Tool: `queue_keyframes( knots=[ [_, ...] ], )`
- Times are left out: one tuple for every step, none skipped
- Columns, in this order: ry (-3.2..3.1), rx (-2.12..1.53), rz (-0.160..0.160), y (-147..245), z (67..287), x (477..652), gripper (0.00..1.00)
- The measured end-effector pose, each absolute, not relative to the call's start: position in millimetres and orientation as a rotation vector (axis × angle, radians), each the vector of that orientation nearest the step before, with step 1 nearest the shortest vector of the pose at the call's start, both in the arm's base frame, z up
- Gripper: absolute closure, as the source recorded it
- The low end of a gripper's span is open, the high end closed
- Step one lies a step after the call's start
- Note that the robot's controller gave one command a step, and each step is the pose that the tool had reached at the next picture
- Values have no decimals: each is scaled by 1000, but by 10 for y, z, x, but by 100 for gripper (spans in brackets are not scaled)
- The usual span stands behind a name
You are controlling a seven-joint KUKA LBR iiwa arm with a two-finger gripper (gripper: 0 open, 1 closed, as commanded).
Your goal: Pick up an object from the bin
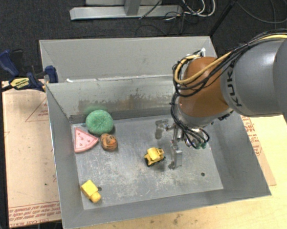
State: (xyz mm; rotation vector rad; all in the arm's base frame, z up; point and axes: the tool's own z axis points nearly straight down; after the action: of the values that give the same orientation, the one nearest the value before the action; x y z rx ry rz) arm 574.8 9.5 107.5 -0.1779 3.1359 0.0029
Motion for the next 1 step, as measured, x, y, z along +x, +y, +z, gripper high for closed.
queue_keyframes(
  knots=[
    [3133, -249, 2, 168, 919, 5765, 0]
  ],
)
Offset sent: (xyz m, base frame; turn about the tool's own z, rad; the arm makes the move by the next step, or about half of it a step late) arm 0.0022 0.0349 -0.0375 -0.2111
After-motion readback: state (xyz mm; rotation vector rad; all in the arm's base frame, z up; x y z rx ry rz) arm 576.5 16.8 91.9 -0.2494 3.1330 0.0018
